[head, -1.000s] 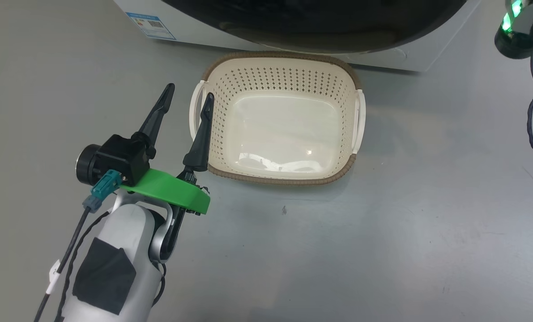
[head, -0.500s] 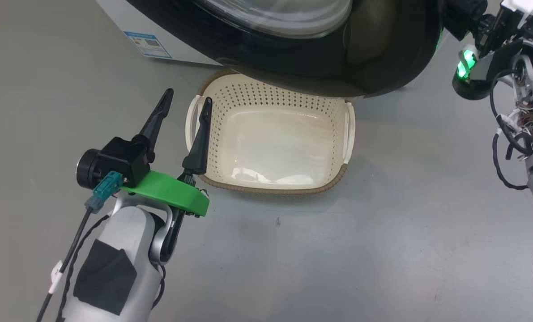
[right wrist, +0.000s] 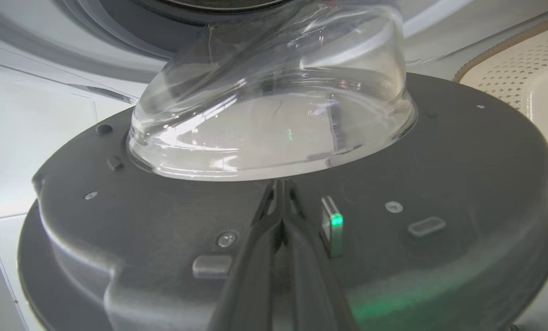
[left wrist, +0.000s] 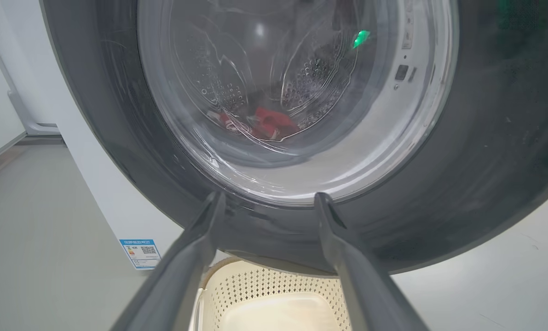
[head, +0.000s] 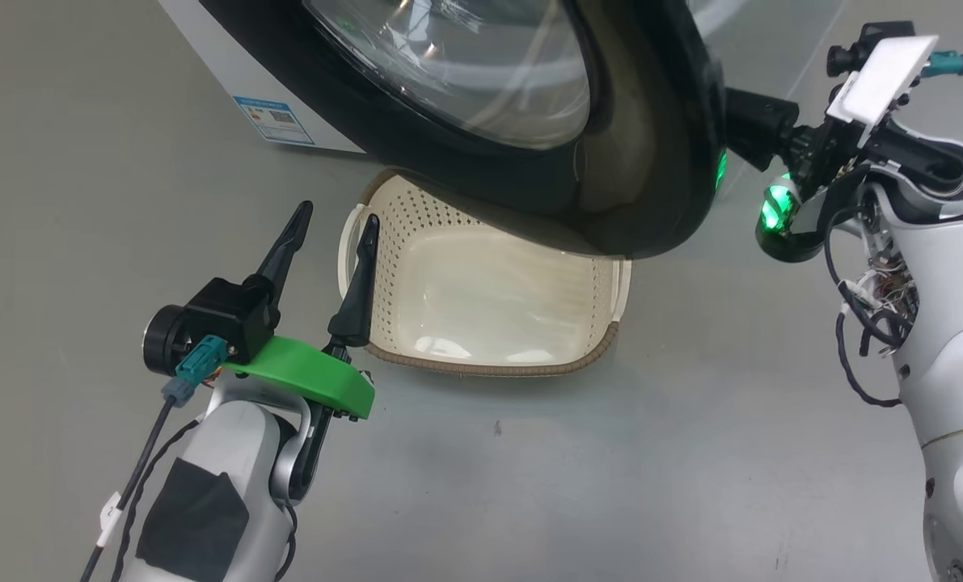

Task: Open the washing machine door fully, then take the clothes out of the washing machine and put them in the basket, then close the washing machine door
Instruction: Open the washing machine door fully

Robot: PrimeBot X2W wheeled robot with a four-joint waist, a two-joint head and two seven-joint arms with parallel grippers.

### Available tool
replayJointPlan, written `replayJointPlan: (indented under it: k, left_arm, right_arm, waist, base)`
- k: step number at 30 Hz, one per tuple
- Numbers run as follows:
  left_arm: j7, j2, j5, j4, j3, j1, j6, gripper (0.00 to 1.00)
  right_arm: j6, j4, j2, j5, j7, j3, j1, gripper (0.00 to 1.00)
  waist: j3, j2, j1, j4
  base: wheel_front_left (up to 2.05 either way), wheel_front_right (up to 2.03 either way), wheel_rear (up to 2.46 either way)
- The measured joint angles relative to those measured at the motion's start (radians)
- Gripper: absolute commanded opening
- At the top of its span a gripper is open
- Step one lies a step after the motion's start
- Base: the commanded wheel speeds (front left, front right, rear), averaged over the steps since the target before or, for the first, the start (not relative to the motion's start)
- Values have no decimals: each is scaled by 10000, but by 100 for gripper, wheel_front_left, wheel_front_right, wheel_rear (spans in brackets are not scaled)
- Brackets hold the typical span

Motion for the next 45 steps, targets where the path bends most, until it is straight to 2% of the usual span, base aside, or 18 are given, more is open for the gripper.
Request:
replayJointPlan:
  k: [24,45]
  left_arm:
    - [0,13,0,886,272,807,75,100]
    - [2,19,44,1486,98,1202,75,100]
  right_arm:
    - [169,-880,736,295,1009,763,2528,0]
    - [171,-1814,955,357,1041,1348,3943,0]
  waist:
    - [-1606,0,0,257]
    - [-2452,0,0,1423]
  base:
    - [0,0,0]
    - [0,0,0]
